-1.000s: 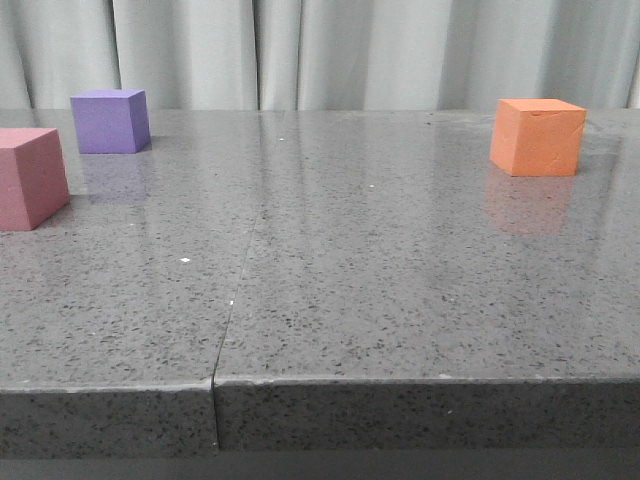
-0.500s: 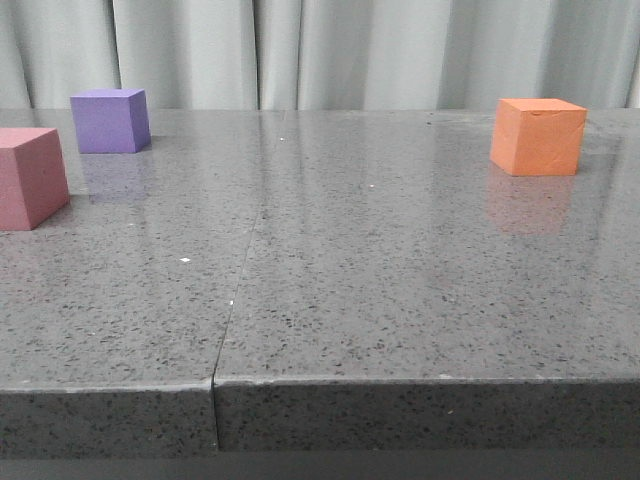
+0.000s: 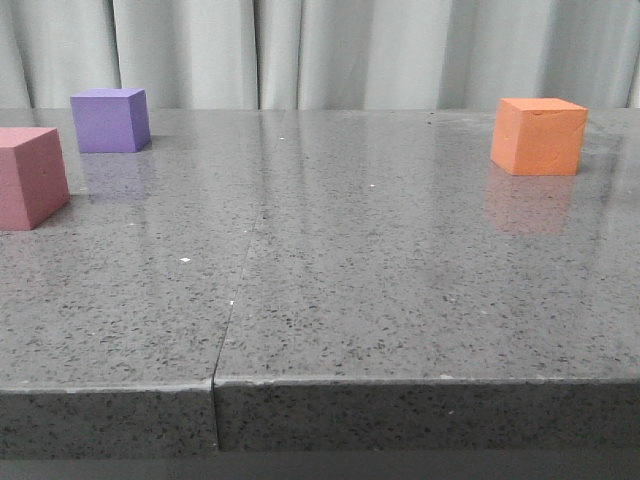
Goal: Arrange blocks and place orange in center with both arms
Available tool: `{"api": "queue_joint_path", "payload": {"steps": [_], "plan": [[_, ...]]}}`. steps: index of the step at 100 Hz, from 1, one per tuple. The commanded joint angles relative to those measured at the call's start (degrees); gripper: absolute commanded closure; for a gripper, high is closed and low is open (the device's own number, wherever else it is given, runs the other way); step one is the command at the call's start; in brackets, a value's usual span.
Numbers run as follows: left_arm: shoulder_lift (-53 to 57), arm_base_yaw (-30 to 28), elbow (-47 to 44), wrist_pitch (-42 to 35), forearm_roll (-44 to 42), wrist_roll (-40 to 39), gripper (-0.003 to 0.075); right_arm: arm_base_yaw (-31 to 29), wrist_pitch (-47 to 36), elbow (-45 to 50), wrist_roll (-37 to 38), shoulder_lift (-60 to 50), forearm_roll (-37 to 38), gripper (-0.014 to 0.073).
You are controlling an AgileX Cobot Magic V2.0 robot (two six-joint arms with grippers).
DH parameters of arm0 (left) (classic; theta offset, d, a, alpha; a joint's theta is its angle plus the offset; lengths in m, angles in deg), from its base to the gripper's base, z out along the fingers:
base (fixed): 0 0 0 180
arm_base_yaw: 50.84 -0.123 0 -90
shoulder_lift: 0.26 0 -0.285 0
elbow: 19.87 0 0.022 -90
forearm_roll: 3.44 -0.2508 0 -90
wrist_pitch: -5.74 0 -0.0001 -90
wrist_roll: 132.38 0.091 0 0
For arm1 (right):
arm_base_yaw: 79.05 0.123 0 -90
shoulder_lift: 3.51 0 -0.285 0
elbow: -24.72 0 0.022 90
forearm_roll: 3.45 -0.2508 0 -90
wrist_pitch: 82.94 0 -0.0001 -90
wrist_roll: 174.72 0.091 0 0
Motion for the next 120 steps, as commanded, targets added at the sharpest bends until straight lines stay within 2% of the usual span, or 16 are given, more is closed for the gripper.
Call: {"api": "queue_joint_path", "payload": {"steps": [1,34,66,86,120], "plan": [[1.5,0.5,-2.3,-4.8,0.3,-0.4,0.0741,0.0,-1.9,-4.6,-0.6,0.6,-0.3,-0.0067],[1.5,0.5,-2.3,-4.8,0.3,-0.4,0.0741,1.5,3.9,-16.5,-0.6,10.6,-1.7,-0.007],[1.5,0.5,-2.3,-4.8,0.3,-0.4,0.0741,3.3,14.6,-28.2,-0.6,21.1,-1.3,-0.007],[1.5,0.5,-2.3,-4.8,0.3,-0.4,0.0741,3.3,15.1,-31.5,-0.6,24.9,1.2,-0.007],[1.5,0.5,-2.3,-4.8,0.3,-0.4,0.0741,3.2,12.8,-31.4,-0.6,28.7,2.3,-0.007]]}}
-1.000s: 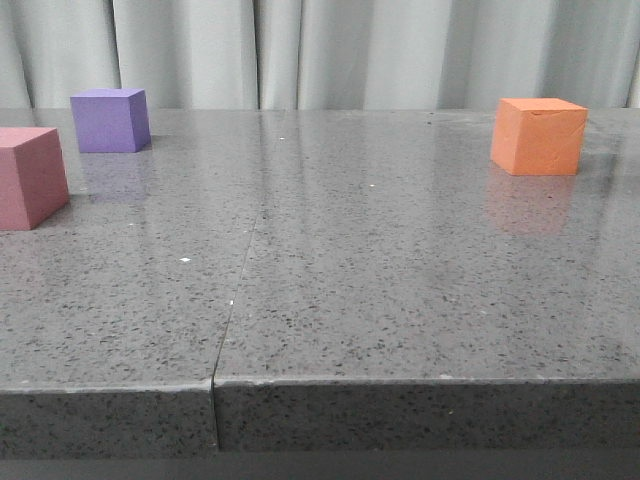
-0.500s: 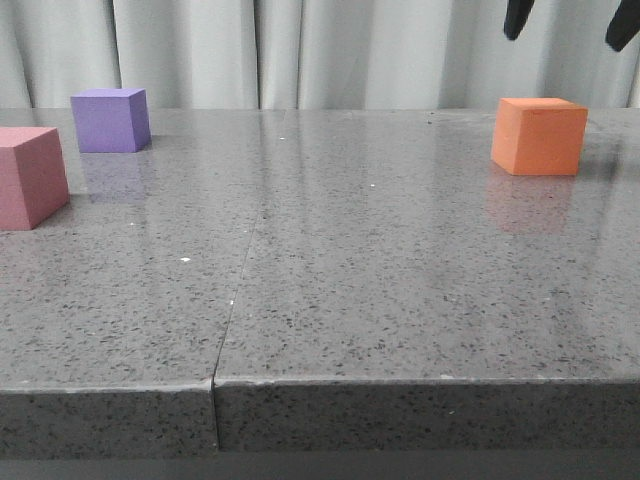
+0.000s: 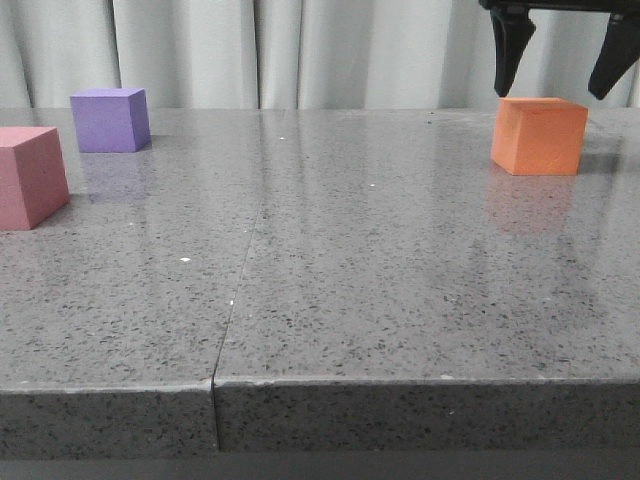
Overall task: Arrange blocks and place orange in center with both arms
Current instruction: 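Lower the open right gripper over the orange cube and close it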
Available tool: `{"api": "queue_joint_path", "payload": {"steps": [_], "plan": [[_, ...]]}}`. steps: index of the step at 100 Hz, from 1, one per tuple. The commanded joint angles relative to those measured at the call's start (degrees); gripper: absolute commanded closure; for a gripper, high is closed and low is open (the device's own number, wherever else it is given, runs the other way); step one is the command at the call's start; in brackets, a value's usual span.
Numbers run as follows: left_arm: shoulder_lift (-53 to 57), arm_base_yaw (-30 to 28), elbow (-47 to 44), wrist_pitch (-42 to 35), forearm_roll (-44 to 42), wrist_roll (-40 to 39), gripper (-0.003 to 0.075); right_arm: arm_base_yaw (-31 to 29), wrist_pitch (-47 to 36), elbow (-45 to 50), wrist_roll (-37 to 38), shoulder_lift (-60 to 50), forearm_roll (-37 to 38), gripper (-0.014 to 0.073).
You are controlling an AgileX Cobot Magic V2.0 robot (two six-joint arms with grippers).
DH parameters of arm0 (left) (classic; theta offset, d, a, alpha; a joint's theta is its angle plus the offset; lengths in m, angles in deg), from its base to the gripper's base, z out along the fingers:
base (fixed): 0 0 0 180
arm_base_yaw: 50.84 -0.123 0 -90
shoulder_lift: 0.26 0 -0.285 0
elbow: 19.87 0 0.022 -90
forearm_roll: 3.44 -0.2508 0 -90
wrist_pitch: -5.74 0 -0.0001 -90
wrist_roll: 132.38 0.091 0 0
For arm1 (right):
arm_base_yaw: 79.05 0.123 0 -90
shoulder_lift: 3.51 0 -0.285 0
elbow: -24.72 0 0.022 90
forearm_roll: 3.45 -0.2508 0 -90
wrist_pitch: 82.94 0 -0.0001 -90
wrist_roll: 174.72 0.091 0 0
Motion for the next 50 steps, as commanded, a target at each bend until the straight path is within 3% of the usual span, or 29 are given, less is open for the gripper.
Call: {"api": "queue_joint_path", "payload": {"steps": [1,50], "plan": [[1.5,0.5,-2.3,-4.8,0.3,-0.4,0.0741,-0.4,-1.4,-1.7,-0.4,-2.4,0.6,-0.007],[1.5,0.5,-2.3,-4.8,0.3,-0.4,0.0741,-0.4,-1.9,-1.7,-0.4,2.9,0.0,-0.0069]]}}
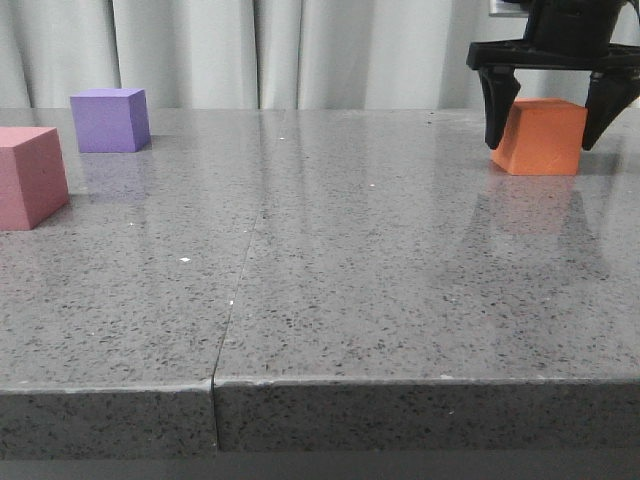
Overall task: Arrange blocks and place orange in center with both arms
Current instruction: 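Lower the open right gripper over the orange cube and close it, then lift the orange cube and carry it toward the table's middle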
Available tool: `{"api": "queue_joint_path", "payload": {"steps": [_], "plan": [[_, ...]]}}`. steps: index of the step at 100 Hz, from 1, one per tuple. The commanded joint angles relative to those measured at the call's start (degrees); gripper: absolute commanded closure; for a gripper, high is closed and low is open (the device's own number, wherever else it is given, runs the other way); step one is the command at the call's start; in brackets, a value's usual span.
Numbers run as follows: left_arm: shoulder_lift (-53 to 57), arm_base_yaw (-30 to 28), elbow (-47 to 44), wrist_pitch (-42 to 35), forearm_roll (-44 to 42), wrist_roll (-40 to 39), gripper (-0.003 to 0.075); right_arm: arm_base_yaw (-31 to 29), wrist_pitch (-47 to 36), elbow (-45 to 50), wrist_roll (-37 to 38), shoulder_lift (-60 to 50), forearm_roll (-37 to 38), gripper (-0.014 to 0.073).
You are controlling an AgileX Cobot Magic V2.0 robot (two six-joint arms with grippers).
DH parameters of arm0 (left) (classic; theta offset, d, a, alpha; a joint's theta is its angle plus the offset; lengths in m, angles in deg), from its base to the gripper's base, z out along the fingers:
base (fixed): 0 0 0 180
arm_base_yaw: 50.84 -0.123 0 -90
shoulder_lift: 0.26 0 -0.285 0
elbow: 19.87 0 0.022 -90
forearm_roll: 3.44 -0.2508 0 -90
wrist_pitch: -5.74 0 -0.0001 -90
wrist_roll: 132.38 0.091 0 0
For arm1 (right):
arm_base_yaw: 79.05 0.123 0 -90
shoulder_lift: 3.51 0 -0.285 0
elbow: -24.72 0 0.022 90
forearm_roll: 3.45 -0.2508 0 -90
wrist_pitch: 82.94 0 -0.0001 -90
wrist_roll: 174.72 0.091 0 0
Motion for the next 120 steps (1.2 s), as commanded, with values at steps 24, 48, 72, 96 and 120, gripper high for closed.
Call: {"api": "queue_joint_path", "payload": {"steps": [24,48,72,96,120], "plan": [[1.5,0.5,-2.3,-4.8,0.3,-0.4,0.0741,-0.4,-1.2,-1.7,-0.4,-2.3,0.0,0.0171],[1.5,0.5,-2.3,-4.8,0.3,-0.4,0.0741,-0.4,-0.8,-1.7,-0.4,-2.3,0.0,0.0221],[1.5,0.5,-2.3,-4.8,0.3,-0.4,0.0741,-0.3,-1.1,-1.7,-0.4,-2.4,-0.6,0.0221],[1.5,0.5,-2.3,-4.8,0.3,-0.4,0.0741,0.1,4.2,-7.5,0.2,-2.5,-1.2,0.0221],[1.5,0.5,-2.3,-4.8,0.3,-0.4,0.0741,3.3,5.7,-13.8,5.8,-3.2,-1.3,0.0221]]}}
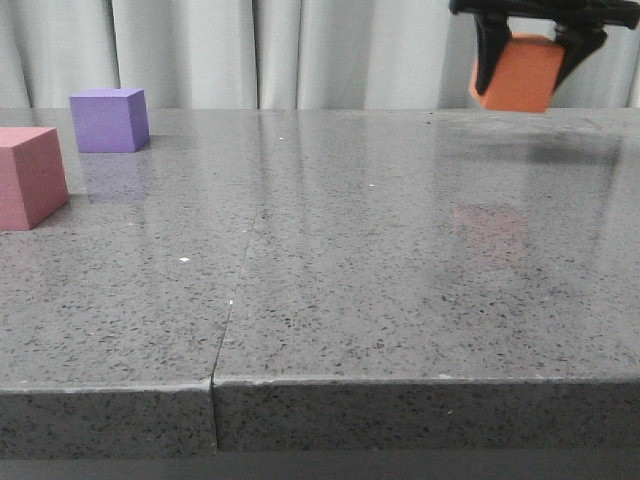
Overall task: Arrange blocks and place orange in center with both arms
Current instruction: 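Lift the orange cube and carry it toward the table's middle, then lower the orange cube onto the table and open the right gripper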
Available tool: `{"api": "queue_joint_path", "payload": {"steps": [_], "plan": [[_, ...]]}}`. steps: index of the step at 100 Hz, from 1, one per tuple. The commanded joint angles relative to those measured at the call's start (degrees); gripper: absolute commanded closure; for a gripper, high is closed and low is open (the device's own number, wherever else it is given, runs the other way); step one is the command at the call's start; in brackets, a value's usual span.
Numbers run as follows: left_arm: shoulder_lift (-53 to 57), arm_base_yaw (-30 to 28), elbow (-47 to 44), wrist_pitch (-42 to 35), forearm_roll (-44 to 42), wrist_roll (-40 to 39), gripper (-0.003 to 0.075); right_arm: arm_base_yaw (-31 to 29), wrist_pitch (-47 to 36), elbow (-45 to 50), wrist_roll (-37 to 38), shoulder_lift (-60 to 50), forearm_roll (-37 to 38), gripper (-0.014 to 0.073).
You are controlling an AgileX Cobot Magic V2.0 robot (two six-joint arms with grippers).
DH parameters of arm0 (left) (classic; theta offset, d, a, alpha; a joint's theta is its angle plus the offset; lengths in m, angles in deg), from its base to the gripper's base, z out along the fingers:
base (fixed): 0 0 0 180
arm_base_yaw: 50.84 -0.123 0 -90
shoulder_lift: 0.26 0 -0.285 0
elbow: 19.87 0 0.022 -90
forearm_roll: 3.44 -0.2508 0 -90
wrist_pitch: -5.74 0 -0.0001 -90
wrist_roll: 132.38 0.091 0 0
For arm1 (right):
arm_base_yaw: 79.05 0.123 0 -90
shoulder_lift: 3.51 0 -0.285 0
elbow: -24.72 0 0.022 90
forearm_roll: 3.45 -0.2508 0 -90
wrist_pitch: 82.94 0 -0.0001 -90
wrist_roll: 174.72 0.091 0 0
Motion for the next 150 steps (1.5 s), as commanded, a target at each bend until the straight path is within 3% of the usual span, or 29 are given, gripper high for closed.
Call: {"api": "queue_joint_path", "payload": {"steps": [1,57,115,150], "plan": [[1.5,0.5,-2.3,-4.8,0.3,-0.4,0.0741,1.6,5.5,-2.7,2.3,-4.3,-0.3,0.0221],[1.5,0.5,-2.3,-4.8,0.3,-0.4,0.0741,17.8,5.5,-2.9,12.6,-3.3,-0.5,0.0221],[1.5,0.5,-2.3,-4.8,0.3,-0.4,0.0741,18.6,0.4,-3.0,14.3,-0.9,-1.7,0.0221],[1.5,0.5,-2.3,-4.8,0.3,-0.4,0.0741,18.6,3.9,-3.0,14.3,1.8,-2.9,0.0221]]}}
